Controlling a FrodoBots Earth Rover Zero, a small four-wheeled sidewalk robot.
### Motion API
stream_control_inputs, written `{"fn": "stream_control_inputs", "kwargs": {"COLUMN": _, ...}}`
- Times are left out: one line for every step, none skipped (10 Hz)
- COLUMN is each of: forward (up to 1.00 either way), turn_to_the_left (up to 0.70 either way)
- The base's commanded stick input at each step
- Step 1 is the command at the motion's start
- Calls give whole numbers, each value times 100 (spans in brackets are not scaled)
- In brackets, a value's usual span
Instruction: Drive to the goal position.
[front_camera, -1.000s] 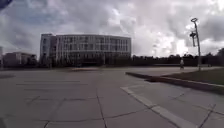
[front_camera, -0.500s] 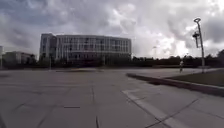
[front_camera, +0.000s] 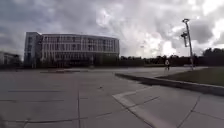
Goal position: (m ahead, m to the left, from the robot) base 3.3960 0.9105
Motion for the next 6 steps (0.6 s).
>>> {"fn": "stream_control_inputs", "kwargs": {"forward": 70, "turn_to_the_left": 26}}
{"fn": "stream_control_inputs", "kwargs": {"forward": 70, "turn_to_the_left": 31}}
{"fn": "stream_control_inputs", "kwargs": {"forward": 70, "turn_to_the_left": 35}}
{"fn": "stream_control_inputs", "kwargs": {"forward": 70, "turn_to_the_left": 35}}
{"fn": "stream_control_inputs", "kwargs": {"forward": 70, "turn_to_the_left": 35}}
{"fn": "stream_control_inputs", "kwargs": {"forward": 70, "turn_to_the_left": 35}}
